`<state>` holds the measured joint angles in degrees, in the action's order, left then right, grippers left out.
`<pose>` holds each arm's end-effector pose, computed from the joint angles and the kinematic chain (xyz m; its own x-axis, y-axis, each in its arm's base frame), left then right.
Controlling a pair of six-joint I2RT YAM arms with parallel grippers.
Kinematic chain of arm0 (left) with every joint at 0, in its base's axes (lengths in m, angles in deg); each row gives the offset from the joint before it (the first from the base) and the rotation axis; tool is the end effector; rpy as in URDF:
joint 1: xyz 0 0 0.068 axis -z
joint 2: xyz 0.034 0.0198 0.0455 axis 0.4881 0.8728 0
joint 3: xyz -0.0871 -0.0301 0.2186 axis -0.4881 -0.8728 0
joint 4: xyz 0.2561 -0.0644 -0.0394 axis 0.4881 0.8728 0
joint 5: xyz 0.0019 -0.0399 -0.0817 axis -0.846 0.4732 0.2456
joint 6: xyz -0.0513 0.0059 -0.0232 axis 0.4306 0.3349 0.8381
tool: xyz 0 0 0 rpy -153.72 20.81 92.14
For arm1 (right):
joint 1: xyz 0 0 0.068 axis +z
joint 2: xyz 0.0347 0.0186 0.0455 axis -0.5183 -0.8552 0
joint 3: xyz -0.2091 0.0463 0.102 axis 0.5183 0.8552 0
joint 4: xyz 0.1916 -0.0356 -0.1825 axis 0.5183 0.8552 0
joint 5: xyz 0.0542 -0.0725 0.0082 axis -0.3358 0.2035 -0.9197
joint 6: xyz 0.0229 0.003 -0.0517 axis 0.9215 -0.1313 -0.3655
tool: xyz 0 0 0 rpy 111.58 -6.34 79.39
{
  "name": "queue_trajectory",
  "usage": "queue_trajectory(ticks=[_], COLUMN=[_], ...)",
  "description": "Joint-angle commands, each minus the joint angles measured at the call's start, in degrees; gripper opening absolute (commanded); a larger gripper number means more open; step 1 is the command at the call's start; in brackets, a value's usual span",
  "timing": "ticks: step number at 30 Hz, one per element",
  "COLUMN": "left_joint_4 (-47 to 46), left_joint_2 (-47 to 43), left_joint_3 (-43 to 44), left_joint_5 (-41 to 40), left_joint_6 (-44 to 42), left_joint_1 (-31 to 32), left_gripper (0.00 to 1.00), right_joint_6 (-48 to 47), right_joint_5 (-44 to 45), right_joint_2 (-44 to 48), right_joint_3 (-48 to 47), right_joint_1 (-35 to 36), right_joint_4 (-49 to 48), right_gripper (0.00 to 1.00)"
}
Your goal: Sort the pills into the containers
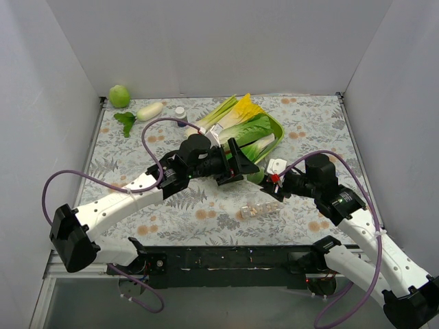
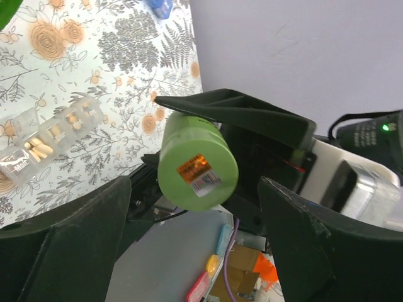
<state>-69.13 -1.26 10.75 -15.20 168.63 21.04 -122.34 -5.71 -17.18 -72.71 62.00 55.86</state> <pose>0.1934 -0.2485 0.3013 -0.8288 -0.4853 0.2784 -0.4200 0.2110 -0.8826 0.1714 0.1231 0.2744 0.1782 -0.4789 -0.8596 -0.8656 0.3392 -0.3684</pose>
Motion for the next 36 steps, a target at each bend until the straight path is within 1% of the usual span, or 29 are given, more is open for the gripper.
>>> queue_trajectory(ticks=[1,3,7,8,10,11,14,15,17,18,19,21,22,24,25,26,27,28,29,30,31,32,33,34,35,36], left_joint_4=[0.78,0.70,0.70,0.78,0.78,0.78,0.78,0.78,0.35,0.26,0.08,-0.45,-0.45,0.42,1.13,2.18,7.41,10.68,13.58,17.36,18.35,18.36,16.53,14.60,12.23,6.73], left_joint_2=[1.12,1.91,3.58,3.84,4.46,4.64,4.90,4.90,4.90,4.99,4.99,4.99,5.08,5.25,5.43,6.30,6.92,7.53,7.89,7.98,7.63,7.02,5.36,4.30,3.16,2.10], left_joint_3=[2.91,3.26,4.84,5.11,5.20,5.11,4.85,4.76,4.67,4.50,4.50,4.15,3.97,3.62,3.53,3.62,3.97,5.45,5.72,5.73,5.20,4.50,3.37,2.48,0.30,-1.03], left_joint_5=[-2.83,-3.18,-2.40,-2.13,-1.08,-0.64,1.56,2.69,5.07,6.12,9.18,12.71,16.90,21.76,24.30,32.50,35.37,38.10,40.47,39.71,38.75,37.52,34.81,33.31,31.20,29.79], left_joint_6=[-0.33,-0.51,-1.30,-1.99,-2.18,-2.79,-3.84,-5.24,-7.88,-11.81,-13.85,-18.85,-24.62,-31.59,-38.41,-42.65,-46.96,-52.31,-60.80,-65.06,-68.15,-73.23,-74.76,-75.38,-74.35,-73.90], left_joint_1=[0.98,1.07,1.59,1.68,1.86,1.95,2.03,2.03,2.03,2.03,2.03,2.03,2.03,2.03,2.03,2.03,2.12,2.64,2.82,2.91,2.91,2.91,2.91,2.91,2.91,2.91], left_gripper=[0.81,0.80,0.70,0.62,0.53,0.47,0.37,0.31,0.24,0.16,0.13,0.07,0.05,0.02,0.02,0.02,0.02,0.01,0.02,0.00,0.00,0.00,0.00,0.00,0.02,0.09], right_joint_6=[0.03,0.20,0.55,0.73,1.08,1.17,2.48,3.18,3.98,4.24,5.12,6.17,7.40,8.55,9.16,10.30,11.01,11.88,14.94,16.97,19.69,22.15,28.27,31.63,33.93,40.39], right_joint_5=[-0.11,-0.20,-0.29,-0.29,-0.11,-0.11,-0.46,-0.72,-1.95,-2.57,-4.31,-6.86,-10.62,-15.03,-19.92,-22.67,-25.40,-30.56,-32.70,-34.55,-37.96,-39.38,-40.62,-42.37,-43.17,-43.61], right_joint_2=[0.28,0.11,0.11,0.11,0.02,0.02,-0.07,-0.24,-0.42,-0.42,-0.59,-0.77,-1.12,-1.30,-1.47,-1.56,-1.74,-1.91,-2.00,-2.09,-2.44,-2.44,-2.44,-2.35,-2.27,-2.18], right_joint_3=[-2.23,-2.31,-1.96,-1.88,-1.79,-1.79,-1.70,-1.70,-1.61,-1.52,-1.61,-1.79,-1.87,-1.79,-1.70,-1.44,-1.18,-0.91,0.14,0.93,1.98,4.08,5.58,6.99,8.31,10.76], right_joint_1=[0.33,0.33,0.33,0.33,0.33,0.33,0.33,0.24,0.24,0.15,-0.02,-0.29,-0.81,-1.16,-1.43,-1.52,-1.60,-1.87,-1.96,-2.04,-2.39,-2.57,-2.92,-3.19,-3.45,-3.63], right_joint_4=[-2.21,-2.12,-2.21,-2.38,-2.47,-2.47,-2.82,-2.82,-2.82,-2.74,-2.74,-2.56,-2.39,-2.12,-1.86,-1.60,-1.51,-1.77,-3.16,-4.39,-5.89,-10.08,-12.56,-16.06,-19.23,-25.00], right_gripper=[0.01,0.01,0.01,0.01,0.01,0.01,0.01,0.01,0.01,0.01,0.01,0.01,0.01,0.01,0.01,0.01,0.01,0.01,0.01,0.01,0.01,0.01,0.01,0.01,0.01,0.01])
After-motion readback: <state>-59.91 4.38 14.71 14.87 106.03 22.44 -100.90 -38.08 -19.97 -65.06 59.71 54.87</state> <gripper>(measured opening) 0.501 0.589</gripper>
